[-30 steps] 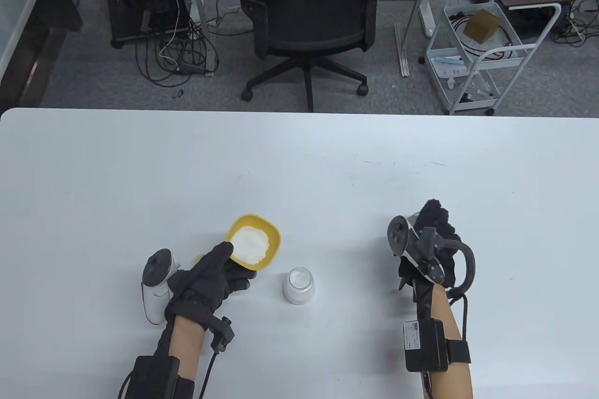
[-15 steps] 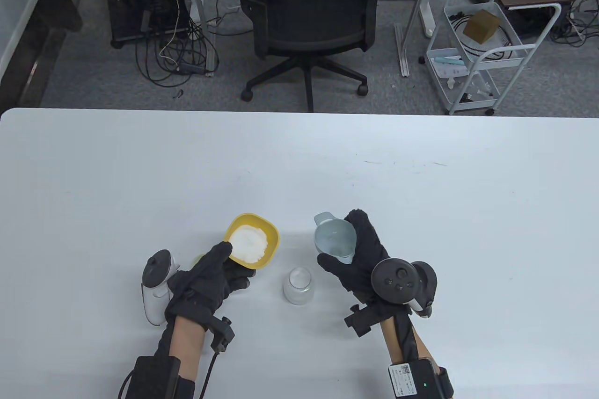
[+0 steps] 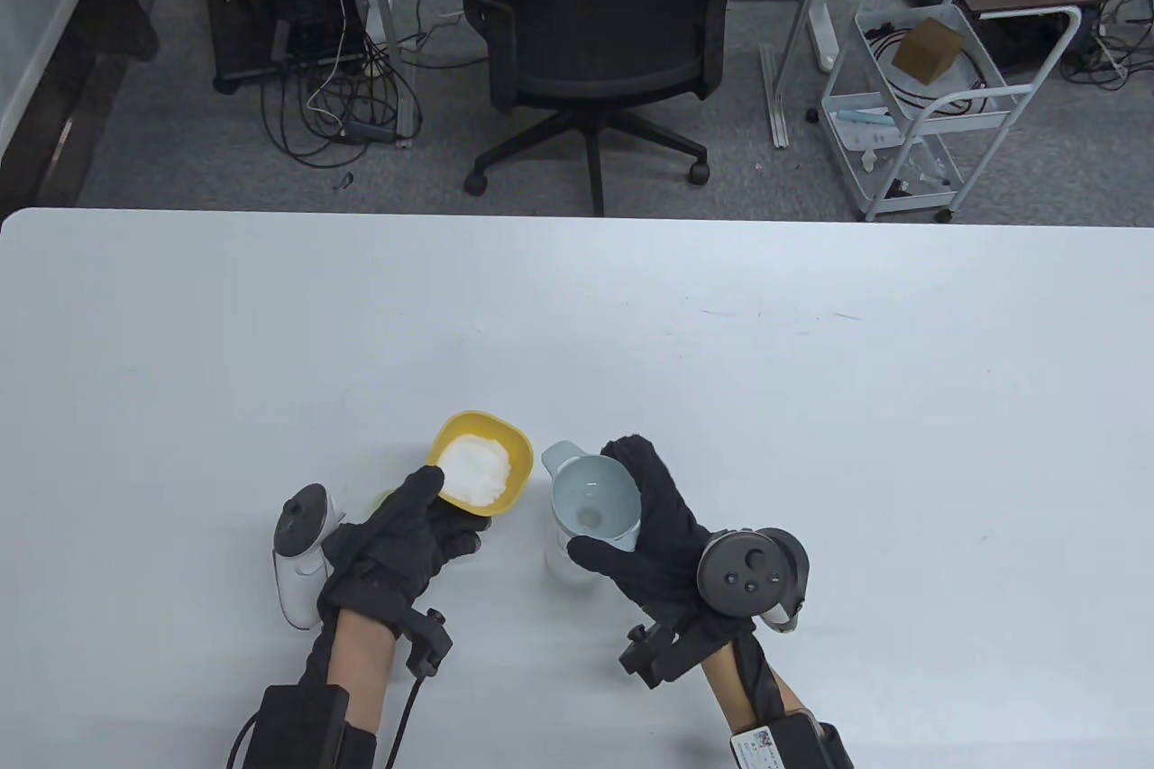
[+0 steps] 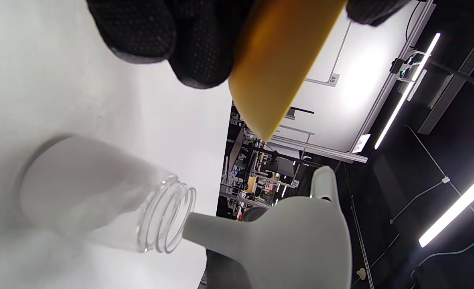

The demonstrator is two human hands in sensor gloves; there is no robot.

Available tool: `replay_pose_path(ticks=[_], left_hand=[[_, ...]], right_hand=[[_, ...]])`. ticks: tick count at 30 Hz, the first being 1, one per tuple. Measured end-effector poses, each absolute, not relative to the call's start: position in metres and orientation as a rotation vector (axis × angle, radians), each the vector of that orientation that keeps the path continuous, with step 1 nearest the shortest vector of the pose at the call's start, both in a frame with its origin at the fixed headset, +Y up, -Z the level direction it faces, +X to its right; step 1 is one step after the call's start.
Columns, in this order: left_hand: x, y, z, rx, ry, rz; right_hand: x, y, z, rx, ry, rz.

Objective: Unscrew the press dispenser and pour salt into it

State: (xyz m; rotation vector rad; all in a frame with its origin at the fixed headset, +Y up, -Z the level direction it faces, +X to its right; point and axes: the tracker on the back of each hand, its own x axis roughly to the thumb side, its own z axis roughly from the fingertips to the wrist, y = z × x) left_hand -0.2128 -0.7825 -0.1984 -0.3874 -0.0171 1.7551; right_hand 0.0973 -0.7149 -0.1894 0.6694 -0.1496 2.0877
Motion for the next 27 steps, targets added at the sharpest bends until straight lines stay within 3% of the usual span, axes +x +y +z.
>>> replay_pose_path(ticks=[11,27], left_hand=[[-0.217,-0.779,-0.198,-0.352,-0.041,1.787],[-0.196,-0.76,-0.195,-0.242,-0.172,1.696]], right_hand=[[0.091,-0.74,-0.193,0.695,-0.053,2.164],[0.089,-0.742,-0.189,0.702,-0.032,2.182]])
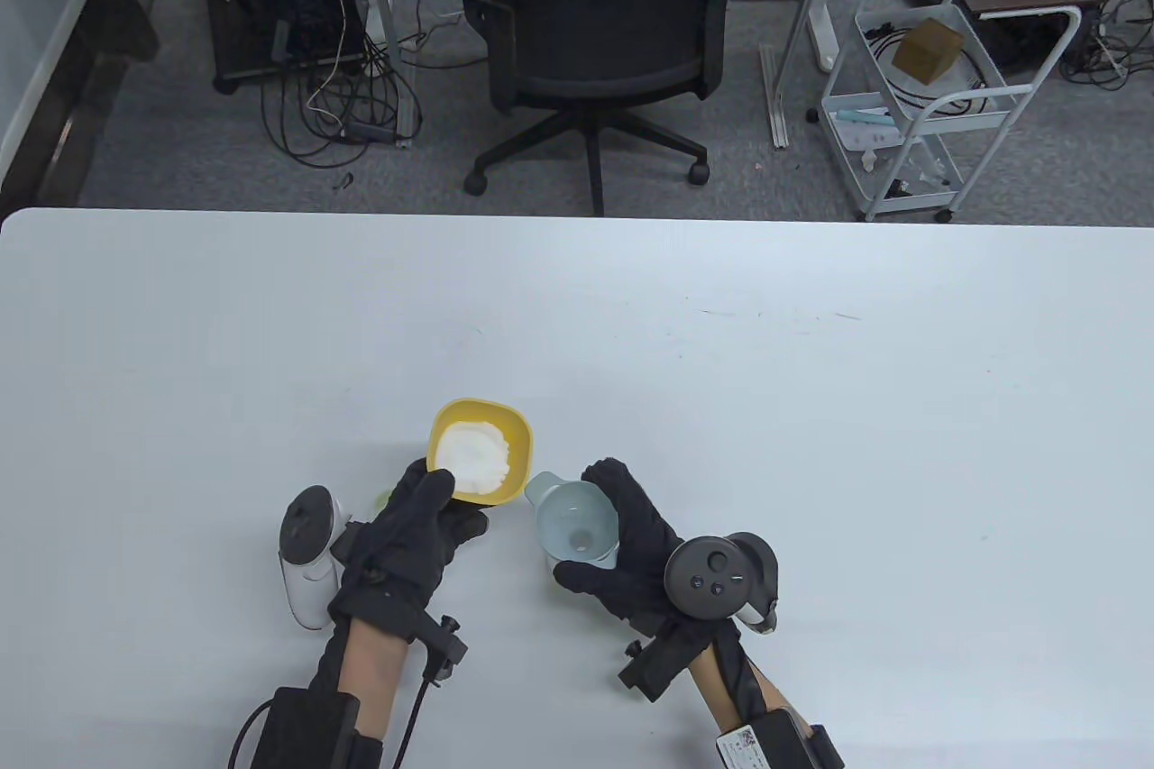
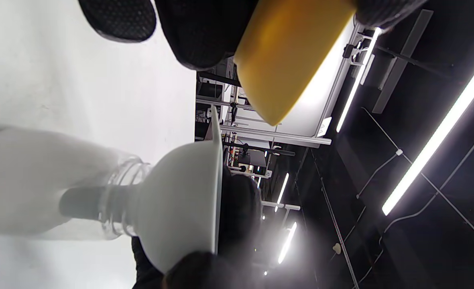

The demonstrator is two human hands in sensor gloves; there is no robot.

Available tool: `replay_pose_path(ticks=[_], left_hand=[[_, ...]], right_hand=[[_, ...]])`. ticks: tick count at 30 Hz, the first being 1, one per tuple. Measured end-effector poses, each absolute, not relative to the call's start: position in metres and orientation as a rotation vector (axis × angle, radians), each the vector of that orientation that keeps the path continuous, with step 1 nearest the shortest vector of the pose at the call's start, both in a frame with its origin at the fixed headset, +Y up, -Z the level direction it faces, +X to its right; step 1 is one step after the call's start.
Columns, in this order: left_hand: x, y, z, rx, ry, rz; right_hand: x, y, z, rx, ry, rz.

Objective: Unscrew the press dispenser and pour salt into it

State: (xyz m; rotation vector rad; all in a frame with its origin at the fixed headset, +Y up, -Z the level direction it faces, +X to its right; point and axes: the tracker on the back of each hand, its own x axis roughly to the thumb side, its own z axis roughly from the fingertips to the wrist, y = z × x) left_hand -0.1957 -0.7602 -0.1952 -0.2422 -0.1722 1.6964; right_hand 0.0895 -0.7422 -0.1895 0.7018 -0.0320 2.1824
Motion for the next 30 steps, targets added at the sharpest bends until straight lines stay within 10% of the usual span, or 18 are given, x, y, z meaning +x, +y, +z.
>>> replay_pose_path(ticks=[30], left_hand=[[-0.155,-0.749,-0.184,-0.08,-0.329,1.272]], right_hand=[[0.09,-0.741,-0.19,0.693,-0.003,2.183]])
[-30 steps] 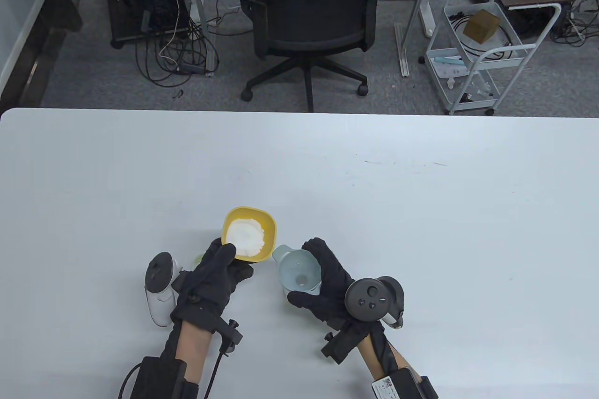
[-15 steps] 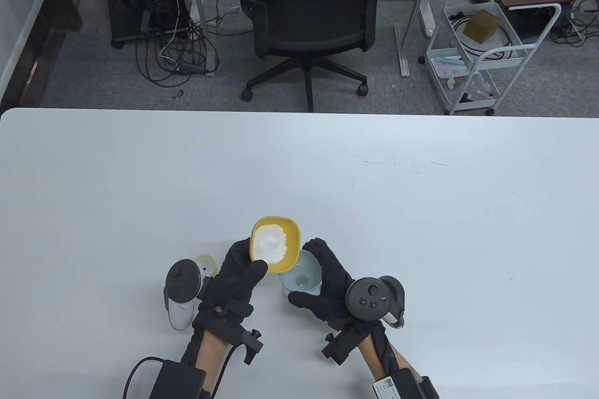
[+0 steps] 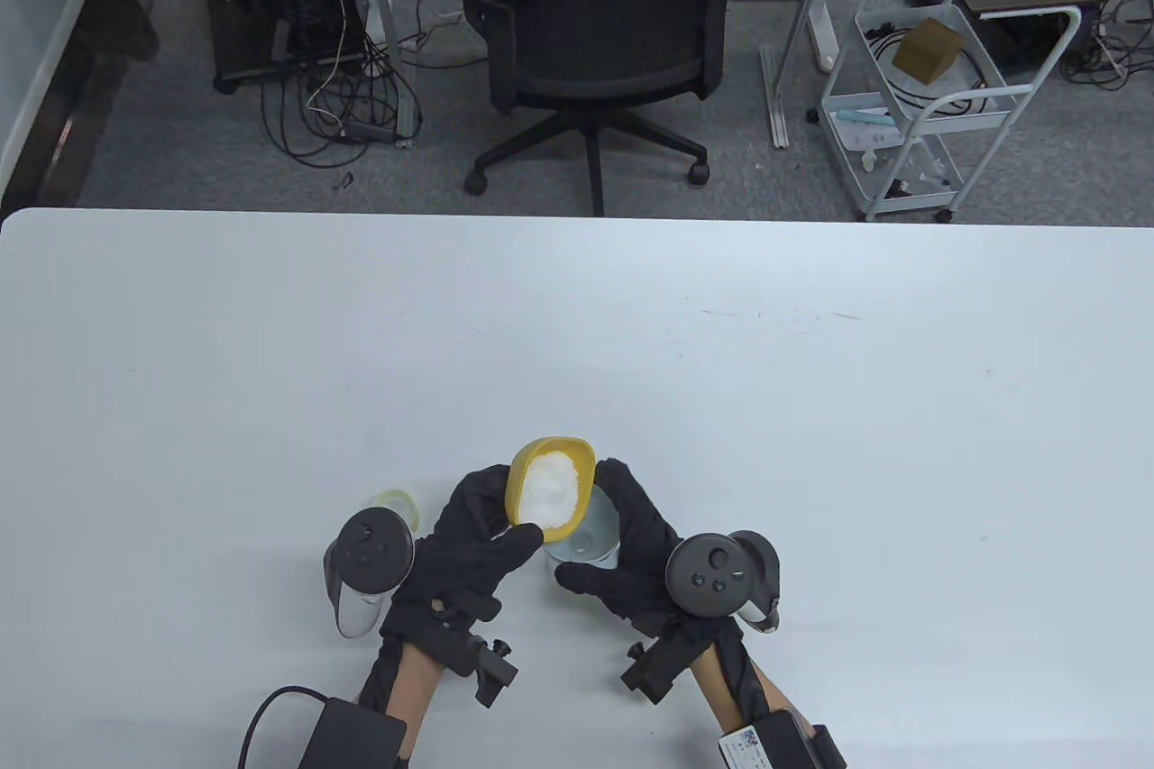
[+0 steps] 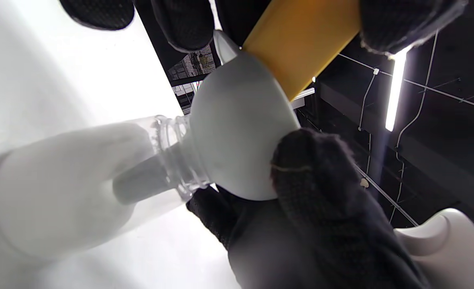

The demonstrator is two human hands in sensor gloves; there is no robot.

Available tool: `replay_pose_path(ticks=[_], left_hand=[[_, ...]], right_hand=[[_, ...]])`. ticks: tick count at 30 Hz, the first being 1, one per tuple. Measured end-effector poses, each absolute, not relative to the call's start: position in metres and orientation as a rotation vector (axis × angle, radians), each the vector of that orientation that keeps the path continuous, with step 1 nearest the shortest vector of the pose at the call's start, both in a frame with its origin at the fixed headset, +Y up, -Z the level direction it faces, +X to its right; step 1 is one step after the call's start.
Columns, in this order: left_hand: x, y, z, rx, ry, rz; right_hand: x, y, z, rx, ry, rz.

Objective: Unscrew the press dispenser and pour salt into it

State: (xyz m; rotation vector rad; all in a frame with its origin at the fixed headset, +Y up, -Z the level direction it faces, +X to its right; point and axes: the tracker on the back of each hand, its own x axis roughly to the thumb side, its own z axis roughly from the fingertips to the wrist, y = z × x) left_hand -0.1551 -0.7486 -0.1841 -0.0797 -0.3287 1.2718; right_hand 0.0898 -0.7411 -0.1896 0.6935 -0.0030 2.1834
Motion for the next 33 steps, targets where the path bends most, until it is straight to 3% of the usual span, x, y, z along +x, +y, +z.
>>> replay_pose_path(ticks=[33], left_hand=[[-0.1527,-0.7508,-0.1838,-0.05,-0.358,1.183]], right_hand=[[0.0904,-0.7407,-0.1898,0.692,0.019,2.174]])
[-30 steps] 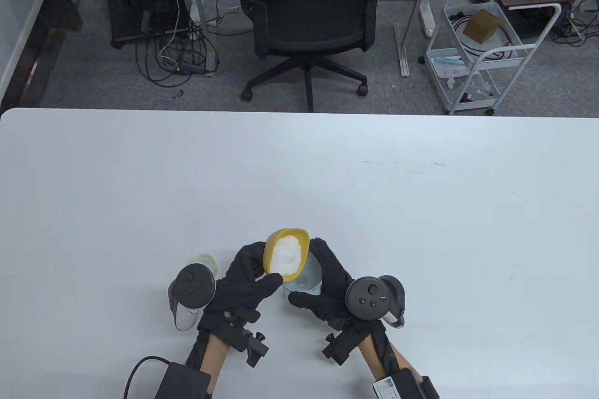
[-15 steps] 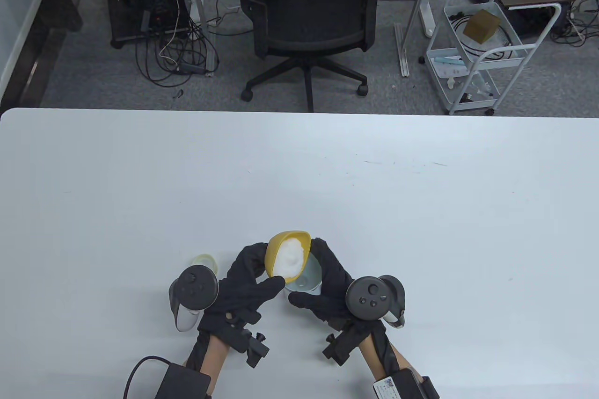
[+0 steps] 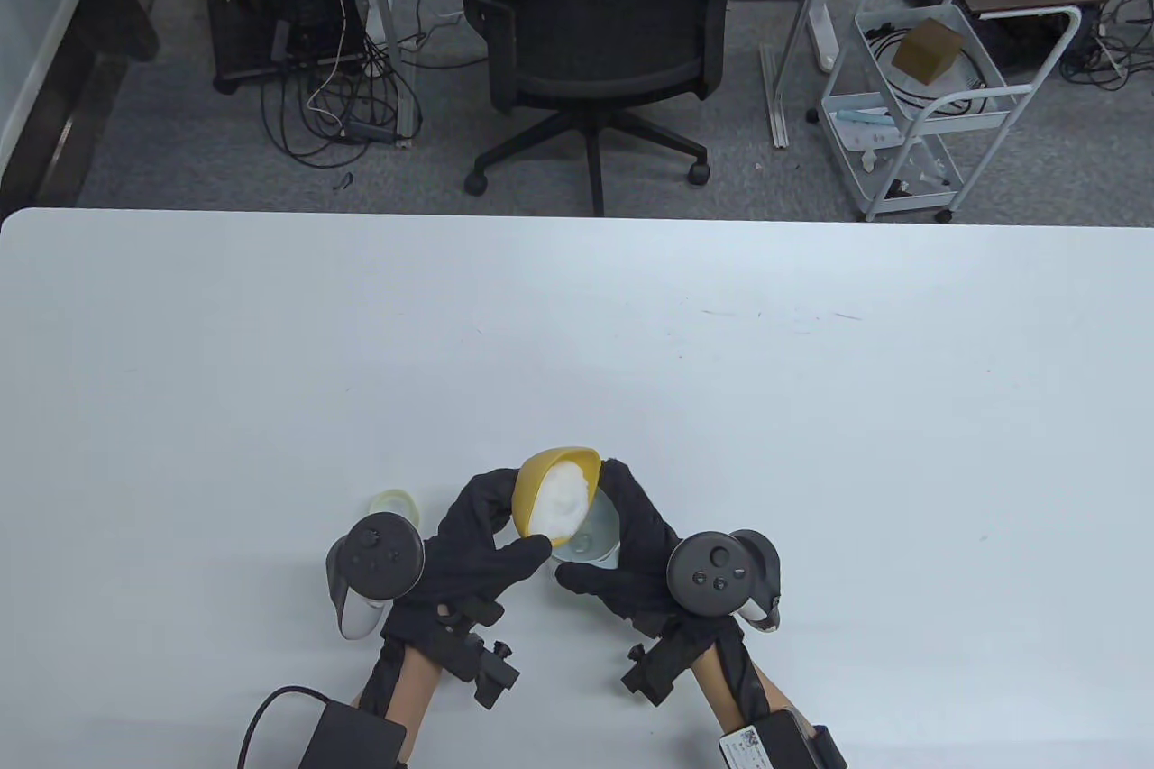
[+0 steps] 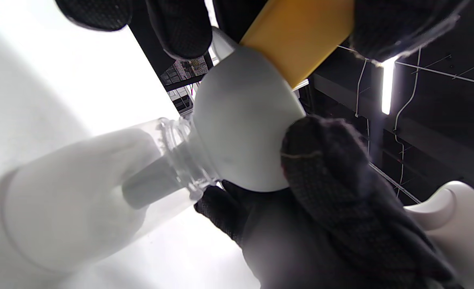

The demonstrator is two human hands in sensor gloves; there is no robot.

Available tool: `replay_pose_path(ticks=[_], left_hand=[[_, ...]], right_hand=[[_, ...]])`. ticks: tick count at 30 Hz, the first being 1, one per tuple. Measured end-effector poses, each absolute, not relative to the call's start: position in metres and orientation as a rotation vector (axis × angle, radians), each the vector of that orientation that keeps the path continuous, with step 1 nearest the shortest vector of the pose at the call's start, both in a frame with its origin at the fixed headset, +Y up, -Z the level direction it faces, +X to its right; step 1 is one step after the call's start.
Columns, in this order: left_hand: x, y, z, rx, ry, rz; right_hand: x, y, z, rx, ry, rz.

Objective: Unscrew the press dispenser and pour salt into it

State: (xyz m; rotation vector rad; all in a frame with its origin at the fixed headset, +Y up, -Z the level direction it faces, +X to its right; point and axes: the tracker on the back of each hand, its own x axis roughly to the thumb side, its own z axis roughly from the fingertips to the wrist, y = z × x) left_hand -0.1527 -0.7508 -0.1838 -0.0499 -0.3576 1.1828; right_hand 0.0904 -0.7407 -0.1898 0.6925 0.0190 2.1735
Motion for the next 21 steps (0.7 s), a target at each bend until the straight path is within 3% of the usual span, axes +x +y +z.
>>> replay_pose_path(ticks=[21], left_hand=[[-0.1513,-0.7485,-0.1835,-0.033,-0.367,1.136]], right_hand=[[0.0908,-0.7409,-0.1903,0.688,0.033,2.164]])
